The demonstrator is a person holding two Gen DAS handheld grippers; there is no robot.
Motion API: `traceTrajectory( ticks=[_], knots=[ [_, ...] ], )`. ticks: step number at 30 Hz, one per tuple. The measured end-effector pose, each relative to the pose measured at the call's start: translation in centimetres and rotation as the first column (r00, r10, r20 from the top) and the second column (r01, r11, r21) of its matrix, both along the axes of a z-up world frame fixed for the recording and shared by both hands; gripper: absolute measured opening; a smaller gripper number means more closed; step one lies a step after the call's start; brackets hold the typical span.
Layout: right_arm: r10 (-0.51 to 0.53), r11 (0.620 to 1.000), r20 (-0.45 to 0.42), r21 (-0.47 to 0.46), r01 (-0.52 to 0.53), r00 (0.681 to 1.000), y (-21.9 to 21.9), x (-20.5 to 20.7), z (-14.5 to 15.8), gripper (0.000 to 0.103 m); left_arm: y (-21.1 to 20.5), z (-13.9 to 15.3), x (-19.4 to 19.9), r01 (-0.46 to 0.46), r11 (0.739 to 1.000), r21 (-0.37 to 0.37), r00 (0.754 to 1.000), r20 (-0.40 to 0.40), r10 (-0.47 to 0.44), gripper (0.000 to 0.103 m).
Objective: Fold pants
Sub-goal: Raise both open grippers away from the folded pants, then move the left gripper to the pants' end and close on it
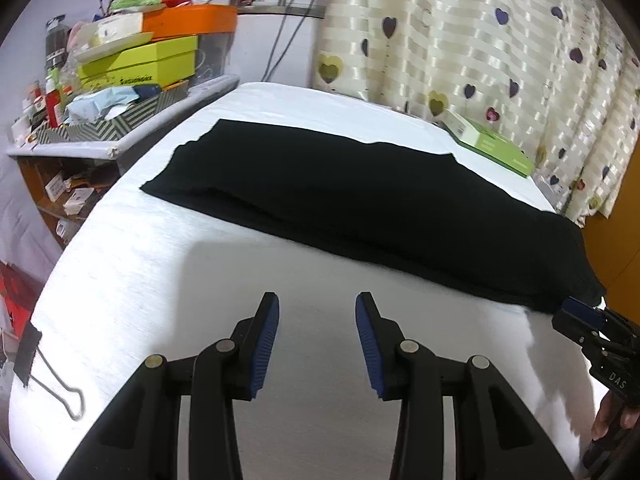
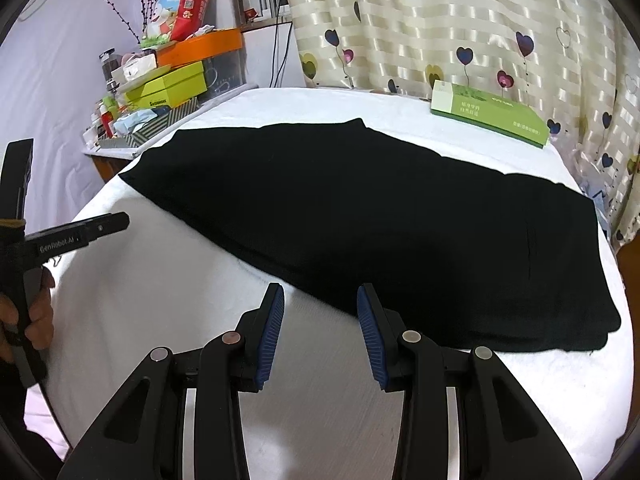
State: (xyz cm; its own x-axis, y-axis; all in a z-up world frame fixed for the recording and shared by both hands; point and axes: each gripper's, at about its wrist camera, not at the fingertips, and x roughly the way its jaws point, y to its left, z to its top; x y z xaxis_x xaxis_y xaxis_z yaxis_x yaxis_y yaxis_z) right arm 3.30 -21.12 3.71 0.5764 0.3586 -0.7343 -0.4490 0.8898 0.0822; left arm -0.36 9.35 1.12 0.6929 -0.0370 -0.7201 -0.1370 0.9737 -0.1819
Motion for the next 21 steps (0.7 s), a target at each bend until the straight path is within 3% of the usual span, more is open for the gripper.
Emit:
traceTrajectory(
  ticks=[6,9,12,15,21],
  knots=[
    [0.003,1.0,0.015,-0.005,-0.003,1.0,0.0,0.7,0.3,0.039,3.3,-0.1,1.0,-0.06,0.994,-0.091,0.998,-0.008,0.06,0.043],
    [-0.002,1.0,0.024,-0.005,0.002,1.0,0.0,1.3,0.5,0.039,5.6,-0.2,1.8,-0.104,0.979,-0.172,0.995,-0.015,0.103,0.052],
    [-0.009,1.0,0.029,-0.001,0.009,1.0,-0.2,1.8,0.6,0.039,7.8,-0.3,2.6,-0.17,0.96,-0.223,0.985,-0.023,0.169,0.054],
    [-0.013,1.0,0.032,-0.001,0.013,0.999,-0.3,2.2,0.6,0.039,9.6,-0.4,3.4,-0.221,0.946,-0.236,0.975,-0.025,0.222,0.056],
    [-0.015,1.0,0.04,0.001,0.015,0.999,-0.4,3.0,0.8,0.039,11.3,-0.9,5.0,-0.292,0.937,-0.192,0.956,-0.037,0.29,0.056]
  ],
)
